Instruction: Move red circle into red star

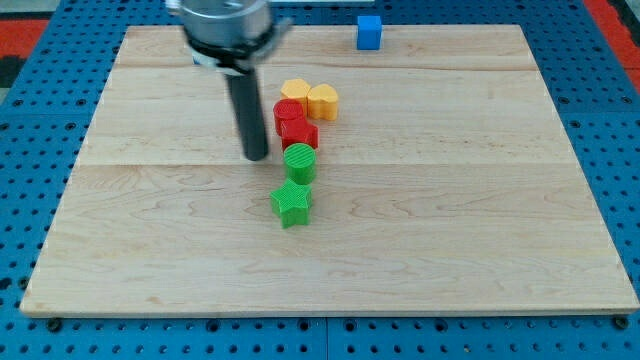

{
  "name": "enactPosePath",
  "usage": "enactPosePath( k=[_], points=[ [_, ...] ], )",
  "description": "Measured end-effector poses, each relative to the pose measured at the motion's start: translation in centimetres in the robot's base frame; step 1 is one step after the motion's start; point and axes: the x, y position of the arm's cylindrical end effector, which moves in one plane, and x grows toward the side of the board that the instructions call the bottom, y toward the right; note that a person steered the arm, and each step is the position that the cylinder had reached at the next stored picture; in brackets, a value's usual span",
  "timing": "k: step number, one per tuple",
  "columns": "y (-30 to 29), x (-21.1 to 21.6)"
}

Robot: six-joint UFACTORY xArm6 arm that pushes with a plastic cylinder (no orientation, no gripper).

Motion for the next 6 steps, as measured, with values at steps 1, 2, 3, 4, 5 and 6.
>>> enactPosePath(
  k=[1, 2, 3, 4, 5, 6],
  points=[
    [4.3, -0.2],
    [6.6, -2.4],
    [6.6, -3.2],
    [3.1, -1.0],
    [-3.1, -4.9],
    [-1.9, -5.0]
  ],
)
